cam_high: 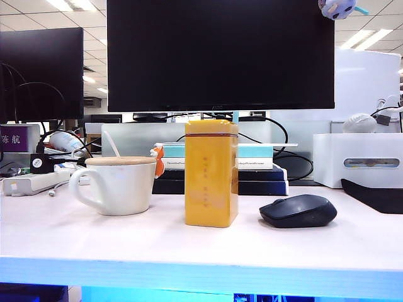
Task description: Place the black mouse on the black mouse pad.
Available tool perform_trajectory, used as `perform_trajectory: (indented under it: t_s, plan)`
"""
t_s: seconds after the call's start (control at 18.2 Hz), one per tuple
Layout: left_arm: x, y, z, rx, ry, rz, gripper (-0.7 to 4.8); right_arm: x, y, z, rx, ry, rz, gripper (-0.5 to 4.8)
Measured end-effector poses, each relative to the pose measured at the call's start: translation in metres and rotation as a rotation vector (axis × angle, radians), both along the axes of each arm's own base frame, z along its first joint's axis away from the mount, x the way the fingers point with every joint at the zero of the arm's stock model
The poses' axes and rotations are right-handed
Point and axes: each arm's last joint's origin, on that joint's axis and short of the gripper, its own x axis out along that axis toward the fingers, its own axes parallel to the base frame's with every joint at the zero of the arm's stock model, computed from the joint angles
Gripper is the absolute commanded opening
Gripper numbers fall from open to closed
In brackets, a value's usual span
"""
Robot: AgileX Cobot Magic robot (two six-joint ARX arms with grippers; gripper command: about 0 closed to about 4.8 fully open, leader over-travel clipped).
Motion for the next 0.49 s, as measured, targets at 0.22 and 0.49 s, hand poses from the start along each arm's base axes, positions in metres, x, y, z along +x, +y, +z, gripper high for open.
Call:
perform_trajectory:
  t_s: [0.22,0.49]
  plan:
    - [-0.037,0.053,0.037,-0.107,-0.097,0.072,-0.06,-0.006,0.023,-0.016,-0.186,0.073,0.115,-0.04]
    - [-0.09,0.104,0.055,-0.149,-0.172,0.165,-0.06,-0.011,0.037,-0.027,-0.29,0.146,0.153,-0.04]
